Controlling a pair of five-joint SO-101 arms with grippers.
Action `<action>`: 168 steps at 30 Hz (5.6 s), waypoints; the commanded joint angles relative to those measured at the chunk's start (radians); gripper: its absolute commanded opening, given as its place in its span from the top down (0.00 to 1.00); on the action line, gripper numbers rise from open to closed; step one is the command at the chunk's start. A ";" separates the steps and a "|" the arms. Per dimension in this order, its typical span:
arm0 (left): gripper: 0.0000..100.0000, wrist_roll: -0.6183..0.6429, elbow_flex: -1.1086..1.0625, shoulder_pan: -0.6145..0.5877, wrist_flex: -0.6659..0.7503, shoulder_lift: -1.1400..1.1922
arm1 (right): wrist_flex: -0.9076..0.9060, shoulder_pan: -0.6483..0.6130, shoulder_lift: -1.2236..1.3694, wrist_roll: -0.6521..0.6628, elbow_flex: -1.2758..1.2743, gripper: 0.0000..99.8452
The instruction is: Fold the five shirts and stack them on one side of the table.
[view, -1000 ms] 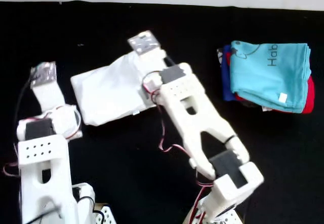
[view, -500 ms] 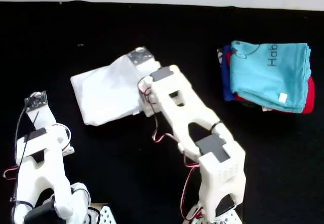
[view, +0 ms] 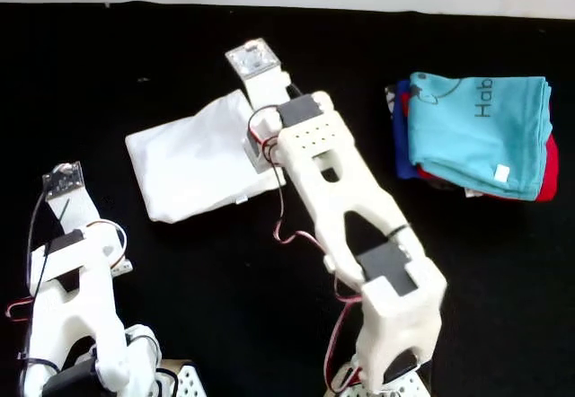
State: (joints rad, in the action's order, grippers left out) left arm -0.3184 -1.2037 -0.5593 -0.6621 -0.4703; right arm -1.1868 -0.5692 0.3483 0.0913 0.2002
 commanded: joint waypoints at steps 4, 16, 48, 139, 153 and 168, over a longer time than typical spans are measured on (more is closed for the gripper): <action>0.99 -0.009 -0.015 0.021 0.049 0.012 | 0.013 0.028 0.136 0.000 0.038 0.99; 0.99 -0.009 -0.015 0.021 0.055 0.012 | -0.107 0.099 0.108 -0.005 0.176 0.99; 0.99 -0.009 -0.015 0.021 0.055 0.012 | -0.234 -0.101 0.782 -0.063 0.871 0.82; 0.99 -0.008 -0.016 0.021 0.069 0.012 | -0.381 0.989 0.288 0.390 1.202 0.76; 0.99 -0.008 -0.016 0.021 0.069 0.012 | -0.110 0.975 0.596 0.362 1.207 0.96; 0.99 -0.008 -0.016 0.022 0.069 0.012 | -0.154 0.975 0.670 0.339 1.354 0.96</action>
State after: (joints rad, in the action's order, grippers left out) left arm -0.3184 -1.2206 -0.5501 -0.6268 -0.4687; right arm -1.3004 0.4173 1.1063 0.4611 1.4415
